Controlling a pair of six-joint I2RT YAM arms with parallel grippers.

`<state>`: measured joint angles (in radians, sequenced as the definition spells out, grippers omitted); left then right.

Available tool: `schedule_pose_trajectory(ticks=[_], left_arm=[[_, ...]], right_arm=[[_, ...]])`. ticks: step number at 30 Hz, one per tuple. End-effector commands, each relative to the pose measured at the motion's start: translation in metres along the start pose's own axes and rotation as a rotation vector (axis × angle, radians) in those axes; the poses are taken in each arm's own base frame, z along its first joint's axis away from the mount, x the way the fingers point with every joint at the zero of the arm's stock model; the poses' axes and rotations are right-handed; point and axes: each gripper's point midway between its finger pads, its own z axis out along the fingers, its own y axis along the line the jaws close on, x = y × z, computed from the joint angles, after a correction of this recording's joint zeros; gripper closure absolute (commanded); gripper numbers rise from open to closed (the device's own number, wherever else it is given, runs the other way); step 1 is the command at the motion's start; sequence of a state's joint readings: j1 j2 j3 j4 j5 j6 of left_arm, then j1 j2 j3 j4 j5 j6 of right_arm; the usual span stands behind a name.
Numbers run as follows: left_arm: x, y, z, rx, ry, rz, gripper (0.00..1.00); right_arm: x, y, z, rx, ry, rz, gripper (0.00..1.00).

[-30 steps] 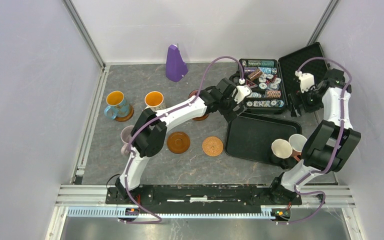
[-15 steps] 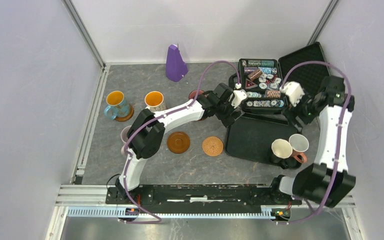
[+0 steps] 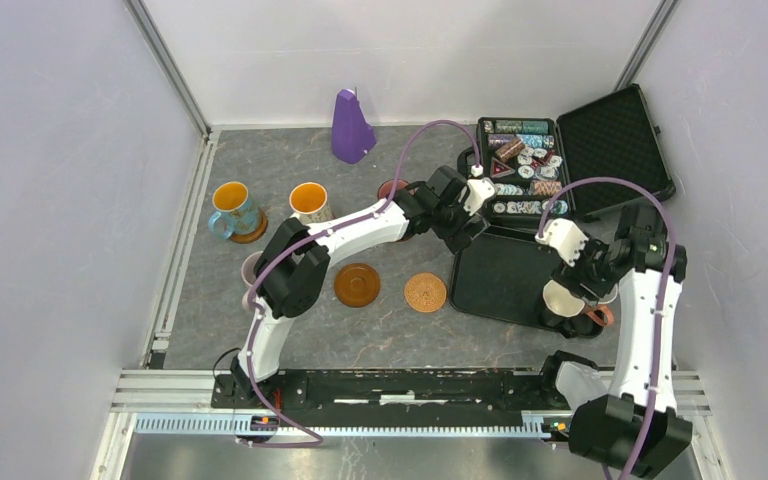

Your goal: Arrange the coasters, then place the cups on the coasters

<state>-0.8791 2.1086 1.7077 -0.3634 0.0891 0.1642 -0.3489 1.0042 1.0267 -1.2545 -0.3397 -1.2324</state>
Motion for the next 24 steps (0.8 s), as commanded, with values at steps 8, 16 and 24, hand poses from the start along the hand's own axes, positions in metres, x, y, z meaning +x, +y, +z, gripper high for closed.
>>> schedule_pose_trajectory(ticks=[8,16,24], left_arm=[[-0.03,-0.008,-0.019,0.002,-0.103,-0.055,0.0],[-0.038,-0.01,-0.017,-0.005,-0.131,-0.066,0.0],[-0.036,-0.013,-0.015,0.002,-0.129,-0.071,0.01]], right_arm=[[0.014,0.021,0.0,0.031,0.038,-0.007,0.38],[0.029,0.038,0.005,0.048,0.081,0.051,0.4],[0.017,0.034,0.0,0.063,0.027,0.072,0.38]])
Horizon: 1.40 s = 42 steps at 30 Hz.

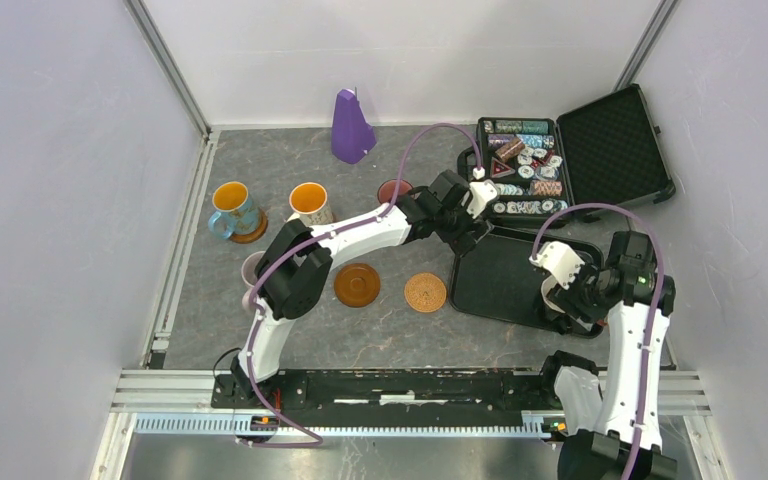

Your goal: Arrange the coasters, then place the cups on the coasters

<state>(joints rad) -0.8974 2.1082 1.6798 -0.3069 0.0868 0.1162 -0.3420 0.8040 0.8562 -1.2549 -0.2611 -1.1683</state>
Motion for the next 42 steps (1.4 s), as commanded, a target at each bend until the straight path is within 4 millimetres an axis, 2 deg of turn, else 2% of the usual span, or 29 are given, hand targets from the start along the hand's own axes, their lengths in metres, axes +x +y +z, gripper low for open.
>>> schedule_pose_trajectory(ticks=[1,4,11,16,26,35,42], left_arm=[[-0.033,-0.004,-0.019,-0.004,-0.099,-0.039,0.01],[-0.03,-0.004,-0.021,-0.003,-0.094,-0.041,0.01],[-0.028,-0.004,-0.025,-0.011,-0.098,-0.045,0.01],[-0.026,-0.004,-0.024,-0.013,-0.098,-0.051,0.01],[-0.025,-0.004,-0.023,-0.01,-0.096,-0.058,0.01],[-0.022,-0.004,-0.024,-0.012,-0.091,-0.065,0.0],[-0.017,-0.004,-0.024,-0.016,-0.08,-0.062,0.0]], right_arm=[[-0.012,-0.005,-0.006,0.008,-0.043,0.03,0.38],[-0.015,-0.008,-0.007,-0.001,-0.048,0.064,0.38],[-0.006,-0.008,-0.007,0.011,-0.003,0.063,0.4],[-0.006,-0.003,-0.005,0.009,-0.013,0.049,0.41],[0.008,0.011,0.005,-0.013,0.03,0.019,0.44],[0.0,0.015,0.012,-0.055,-0.017,0.041,0.46],[-0.006,0.008,0.017,-0.044,-0.041,0.06,0.47]])
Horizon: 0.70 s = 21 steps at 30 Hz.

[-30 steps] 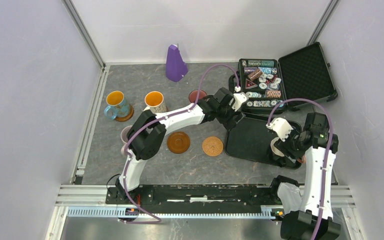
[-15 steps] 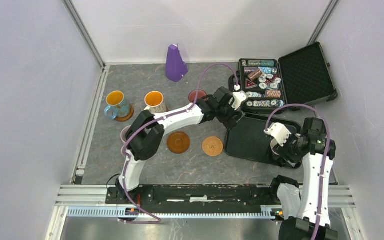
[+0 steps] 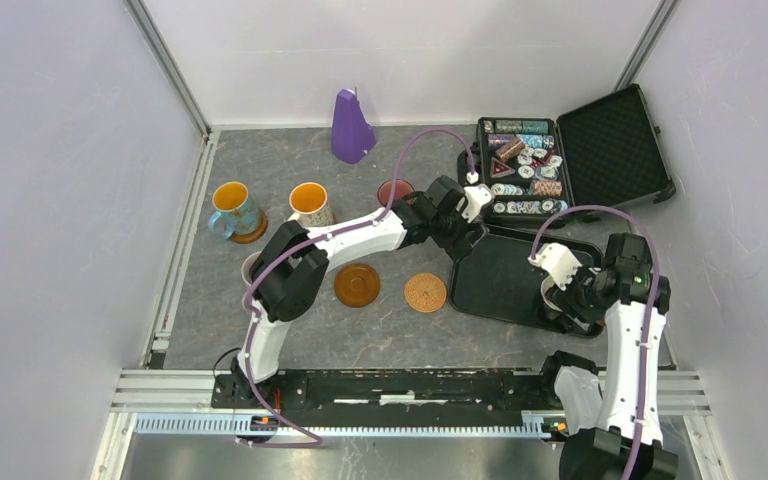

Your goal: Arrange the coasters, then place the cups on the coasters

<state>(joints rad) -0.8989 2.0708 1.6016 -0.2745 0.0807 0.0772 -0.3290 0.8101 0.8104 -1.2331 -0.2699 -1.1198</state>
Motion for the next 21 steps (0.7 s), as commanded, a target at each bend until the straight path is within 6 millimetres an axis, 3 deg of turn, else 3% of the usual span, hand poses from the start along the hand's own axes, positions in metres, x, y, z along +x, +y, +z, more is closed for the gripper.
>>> schedule_pose_trajectory(ticks=[1,10,21], left_arm=[[-0.029,-0.002,-0.02,-0.011,-0.088,-0.024,0.0],[-0.021,-0.002,-0.02,-0.014,-0.072,-0.025,0.0],[-0.025,-0.001,-0.022,-0.017,-0.075,-0.019,0.0]], right_arm=[[-0.008,-0.002,0.006,-0.012,-0.042,0.018,0.47],[-0.015,-0.007,0.013,-0.016,-0.074,0.03,0.48],[-0.03,-0.009,0.025,-0.035,-0.129,0.081,0.49]])
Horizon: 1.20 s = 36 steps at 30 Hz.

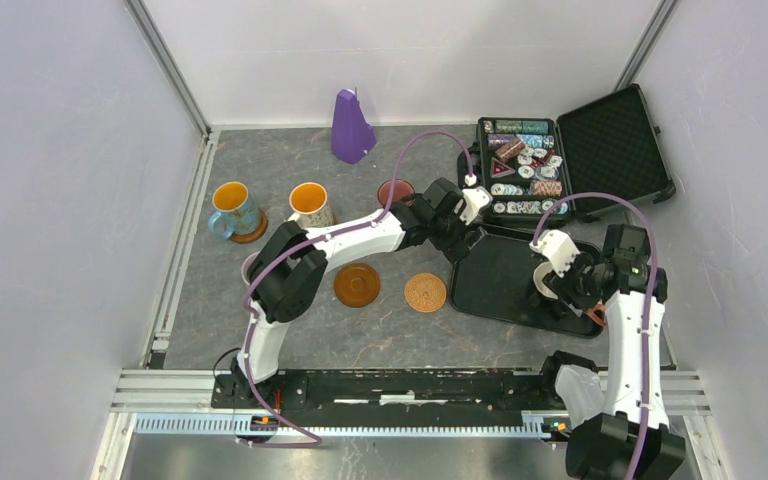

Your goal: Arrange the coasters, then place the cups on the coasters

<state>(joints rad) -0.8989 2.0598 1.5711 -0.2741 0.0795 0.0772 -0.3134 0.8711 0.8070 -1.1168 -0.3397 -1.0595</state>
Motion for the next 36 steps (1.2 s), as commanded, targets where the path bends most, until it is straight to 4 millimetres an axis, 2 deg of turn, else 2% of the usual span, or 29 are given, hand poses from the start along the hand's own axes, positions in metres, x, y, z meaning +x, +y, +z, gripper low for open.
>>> schedule_pose_trajectory(ticks=[1,21,30,36], left_arm=[[-0.034,0.0,-0.022,-0.015,-0.09,-0.014,0.0],[-0.032,0.001,-0.028,-0.021,-0.073,0.0,0.0],[-0.034,0.002,-0.03,-0.021,-0.068,0.004,0.0],[-0.036,0.003,-0.031,-0.026,-0.068,0.007,0.0]], right_arm=[[-0.008,0.007,0.014,-0.044,-0.043,0.061,0.49],[-0.035,-0.001,0.036,-0.08,-0.105,0.106,0.51],[-0.05,0.003,0.047,-0.117,-0.115,0.084,0.51],[-0.052,0.005,0.039,-0.129,-0.109,0.07,0.45]])
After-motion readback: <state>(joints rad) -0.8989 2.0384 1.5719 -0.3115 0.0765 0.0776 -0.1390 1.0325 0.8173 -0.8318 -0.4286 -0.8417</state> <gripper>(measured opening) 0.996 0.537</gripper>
